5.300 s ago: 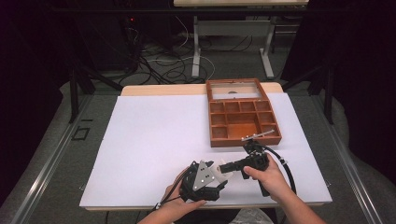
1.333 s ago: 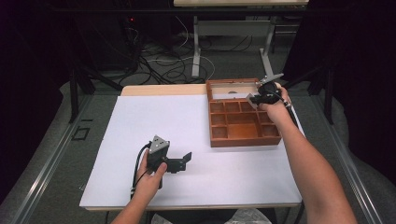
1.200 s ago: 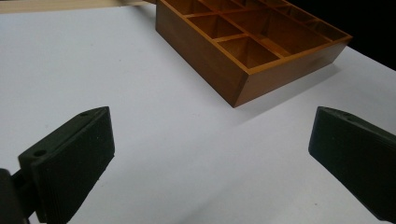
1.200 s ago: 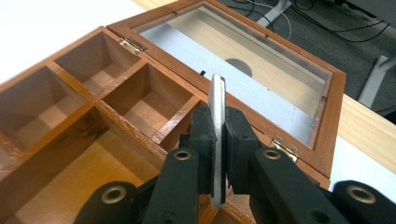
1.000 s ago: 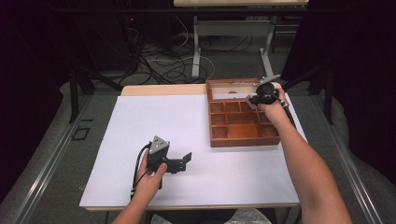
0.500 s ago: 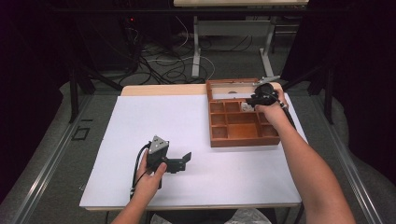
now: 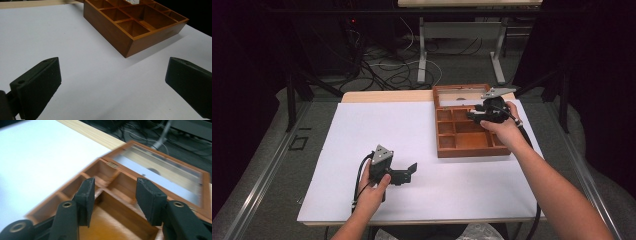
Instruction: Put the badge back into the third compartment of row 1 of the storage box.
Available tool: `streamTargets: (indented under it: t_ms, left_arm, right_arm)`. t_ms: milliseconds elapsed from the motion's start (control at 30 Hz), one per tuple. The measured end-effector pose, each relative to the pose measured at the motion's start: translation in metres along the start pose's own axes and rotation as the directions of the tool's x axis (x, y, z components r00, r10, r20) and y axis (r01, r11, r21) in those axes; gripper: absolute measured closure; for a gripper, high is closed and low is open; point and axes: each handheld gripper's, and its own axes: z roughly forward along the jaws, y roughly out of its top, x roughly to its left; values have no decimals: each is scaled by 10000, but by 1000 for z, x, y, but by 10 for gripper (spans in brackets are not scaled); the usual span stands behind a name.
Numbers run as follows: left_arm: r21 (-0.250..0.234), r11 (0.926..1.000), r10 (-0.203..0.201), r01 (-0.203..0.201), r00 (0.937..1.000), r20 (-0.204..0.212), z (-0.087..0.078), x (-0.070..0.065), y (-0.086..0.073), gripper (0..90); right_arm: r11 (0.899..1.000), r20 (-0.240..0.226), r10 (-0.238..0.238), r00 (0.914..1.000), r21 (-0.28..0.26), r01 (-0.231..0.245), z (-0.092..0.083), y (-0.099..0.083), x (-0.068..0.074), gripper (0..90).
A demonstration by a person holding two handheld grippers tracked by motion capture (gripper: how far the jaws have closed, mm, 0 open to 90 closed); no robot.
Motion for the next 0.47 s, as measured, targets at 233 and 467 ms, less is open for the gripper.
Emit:
streamTargets:
  t_ms: [233,467]
  left_arm:
    - [-1,10000,28,-28,10000,-5,0,1,0,5]
    - [-62,9999,-87,86,10000,-43,-1,0,1,5]
  right_arm:
    - [9991,-311,326,9990,-264,-335,-22,-17,24,246]
    - [9994,-522,-98,9986,-330,80,-43,-45,41,127]
